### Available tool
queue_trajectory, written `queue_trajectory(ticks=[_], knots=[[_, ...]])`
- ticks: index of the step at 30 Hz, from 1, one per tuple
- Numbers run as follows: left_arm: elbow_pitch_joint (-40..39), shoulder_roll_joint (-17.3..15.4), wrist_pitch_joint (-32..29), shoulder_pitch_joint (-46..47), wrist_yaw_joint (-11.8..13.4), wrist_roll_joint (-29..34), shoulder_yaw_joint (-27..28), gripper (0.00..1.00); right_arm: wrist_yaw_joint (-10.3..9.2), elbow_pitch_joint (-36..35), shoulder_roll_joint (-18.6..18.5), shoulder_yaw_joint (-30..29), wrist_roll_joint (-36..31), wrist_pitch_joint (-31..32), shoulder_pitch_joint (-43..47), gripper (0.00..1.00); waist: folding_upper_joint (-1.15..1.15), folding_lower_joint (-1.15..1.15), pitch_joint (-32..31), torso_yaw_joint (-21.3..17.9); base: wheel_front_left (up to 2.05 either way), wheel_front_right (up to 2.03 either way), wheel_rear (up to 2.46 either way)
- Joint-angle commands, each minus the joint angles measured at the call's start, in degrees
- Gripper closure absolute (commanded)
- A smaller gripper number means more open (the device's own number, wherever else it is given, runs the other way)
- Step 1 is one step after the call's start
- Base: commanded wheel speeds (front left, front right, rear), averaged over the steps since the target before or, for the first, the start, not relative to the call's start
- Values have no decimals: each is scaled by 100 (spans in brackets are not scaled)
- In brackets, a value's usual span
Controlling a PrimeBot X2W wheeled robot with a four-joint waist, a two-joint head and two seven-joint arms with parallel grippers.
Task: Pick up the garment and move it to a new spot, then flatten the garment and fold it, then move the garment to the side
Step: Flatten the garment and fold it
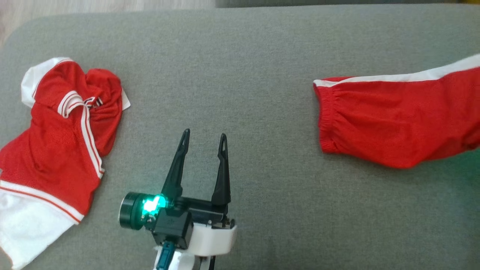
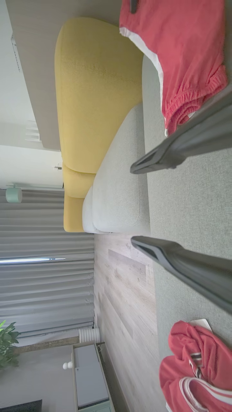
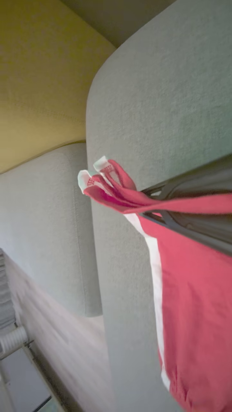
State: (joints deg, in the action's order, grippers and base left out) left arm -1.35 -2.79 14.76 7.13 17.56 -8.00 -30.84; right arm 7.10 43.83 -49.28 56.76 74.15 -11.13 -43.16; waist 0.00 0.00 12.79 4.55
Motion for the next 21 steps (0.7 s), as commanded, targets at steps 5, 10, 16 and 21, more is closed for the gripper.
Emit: queue_trajectory(ticks=[5, 10, 16, 21], knots=[[-93, -10, 24, -35, -104, -15, 213, 0, 39, -678, 63, -89, 62, -158, -148, 100, 0, 0, -194, 29, 0, 0, 0], [-59, -9, 24, -96, -157, -21, 254, 0, 39, -1120, 472, -68, -66, -239, -119, 100, 0, 0, -301, 171, 0, 0, 0], [-52, -9, 24, -144, -178, -54, 255, 0, 39, -1320, 1042, 48, -204, -245, 34, 100, 0, 0, -377, 337, 0, 0, 0], [-11, -9, 24, -196, -181, -92, 216, 0, 39, -1080, 1692, 21, -289, -269, 276, 86, 0, 0, -455, 468, 0, 0, 0]])
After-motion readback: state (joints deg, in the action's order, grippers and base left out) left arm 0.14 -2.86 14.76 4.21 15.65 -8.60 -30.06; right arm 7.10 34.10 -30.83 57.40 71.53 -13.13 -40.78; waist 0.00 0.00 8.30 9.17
